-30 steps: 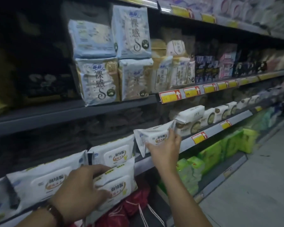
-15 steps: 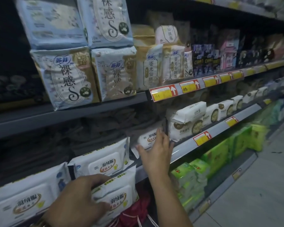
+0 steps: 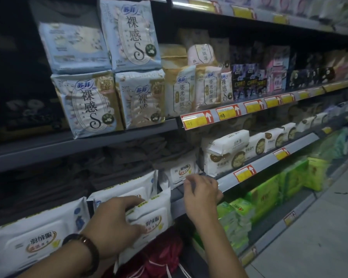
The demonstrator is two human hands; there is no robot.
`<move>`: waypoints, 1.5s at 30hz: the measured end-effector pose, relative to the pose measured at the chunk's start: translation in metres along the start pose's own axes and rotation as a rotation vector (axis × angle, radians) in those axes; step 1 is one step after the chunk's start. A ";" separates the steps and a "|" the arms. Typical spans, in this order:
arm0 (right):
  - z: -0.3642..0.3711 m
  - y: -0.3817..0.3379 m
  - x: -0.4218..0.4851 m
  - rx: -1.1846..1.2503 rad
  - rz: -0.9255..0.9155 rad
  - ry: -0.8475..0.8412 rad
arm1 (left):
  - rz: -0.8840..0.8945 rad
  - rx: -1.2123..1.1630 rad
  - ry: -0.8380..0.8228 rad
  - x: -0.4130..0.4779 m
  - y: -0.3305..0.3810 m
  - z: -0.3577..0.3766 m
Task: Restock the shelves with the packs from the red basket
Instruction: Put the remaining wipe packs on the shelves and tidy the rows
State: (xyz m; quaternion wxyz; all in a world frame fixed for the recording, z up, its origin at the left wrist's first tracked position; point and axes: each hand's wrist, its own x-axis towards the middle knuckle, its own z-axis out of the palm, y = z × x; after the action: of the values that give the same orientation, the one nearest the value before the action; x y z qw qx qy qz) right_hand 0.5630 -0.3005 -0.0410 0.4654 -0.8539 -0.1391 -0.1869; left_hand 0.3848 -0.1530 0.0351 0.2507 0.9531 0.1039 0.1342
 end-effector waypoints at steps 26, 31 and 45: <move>0.003 0.000 0.015 0.021 0.073 0.162 | 0.246 0.280 0.407 0.085 0.060 0.055; 0.021 0.002 0.018 0.015 0.075 0.159 | 0.317 0.545 0.203 0.067 0.037 0.078; 0.011 0.024 0.008 0.117 -0.004 0.156 | 0.256 1.041 0.007 0.075 0.034 0.100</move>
State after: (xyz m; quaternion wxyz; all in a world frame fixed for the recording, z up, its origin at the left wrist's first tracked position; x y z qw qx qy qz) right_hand 0.5821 -0.3034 -0.0600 0.5234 -0.8079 -0.1150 -0.2452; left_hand 0.4910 -0.2072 -0.0164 -0.2738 0.9560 0.0402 0.0977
